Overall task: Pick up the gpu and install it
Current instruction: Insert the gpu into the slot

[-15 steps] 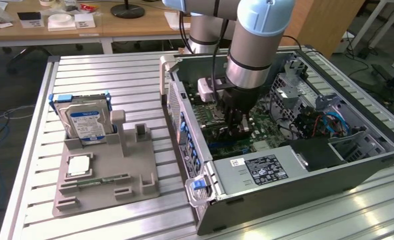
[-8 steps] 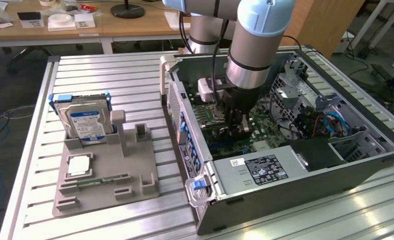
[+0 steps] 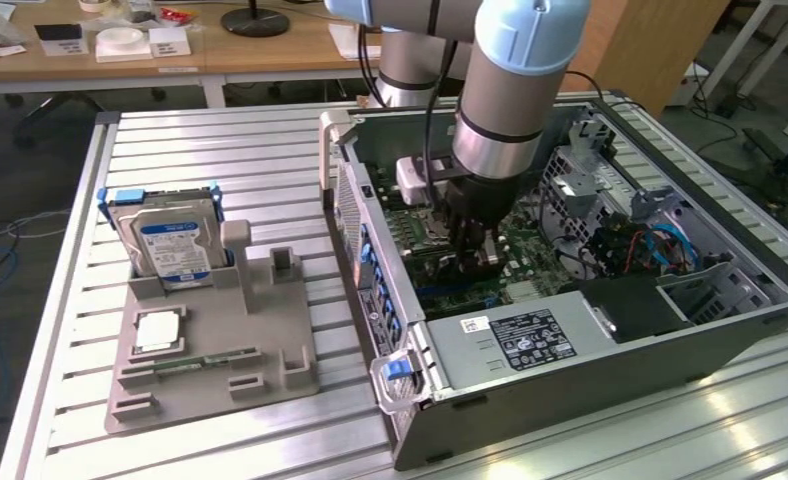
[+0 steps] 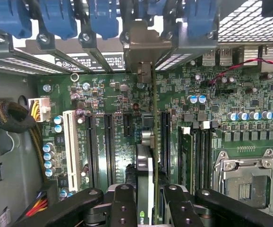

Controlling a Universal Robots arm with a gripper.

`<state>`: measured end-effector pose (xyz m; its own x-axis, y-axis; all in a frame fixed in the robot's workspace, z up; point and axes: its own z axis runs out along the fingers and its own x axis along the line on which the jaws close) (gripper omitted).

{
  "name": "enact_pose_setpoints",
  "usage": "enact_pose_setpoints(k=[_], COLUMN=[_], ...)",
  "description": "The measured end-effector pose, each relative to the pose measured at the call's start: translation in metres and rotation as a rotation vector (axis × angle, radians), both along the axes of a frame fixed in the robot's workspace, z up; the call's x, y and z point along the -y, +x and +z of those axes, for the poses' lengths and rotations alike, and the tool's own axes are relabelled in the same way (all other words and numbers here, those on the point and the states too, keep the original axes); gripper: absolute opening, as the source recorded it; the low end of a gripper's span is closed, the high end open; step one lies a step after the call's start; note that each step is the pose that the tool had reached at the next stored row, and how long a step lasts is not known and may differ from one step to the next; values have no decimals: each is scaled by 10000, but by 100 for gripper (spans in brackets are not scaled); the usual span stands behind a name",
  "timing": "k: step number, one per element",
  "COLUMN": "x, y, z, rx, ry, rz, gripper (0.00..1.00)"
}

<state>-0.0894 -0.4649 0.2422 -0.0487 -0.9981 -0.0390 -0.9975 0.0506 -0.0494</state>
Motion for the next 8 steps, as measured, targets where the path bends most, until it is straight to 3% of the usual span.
enact_pose_setpoints(k=[8], x=[1], y=[-2], z=[-31], rx=[0], ry=[-1], rz=[1], gripper=[27])
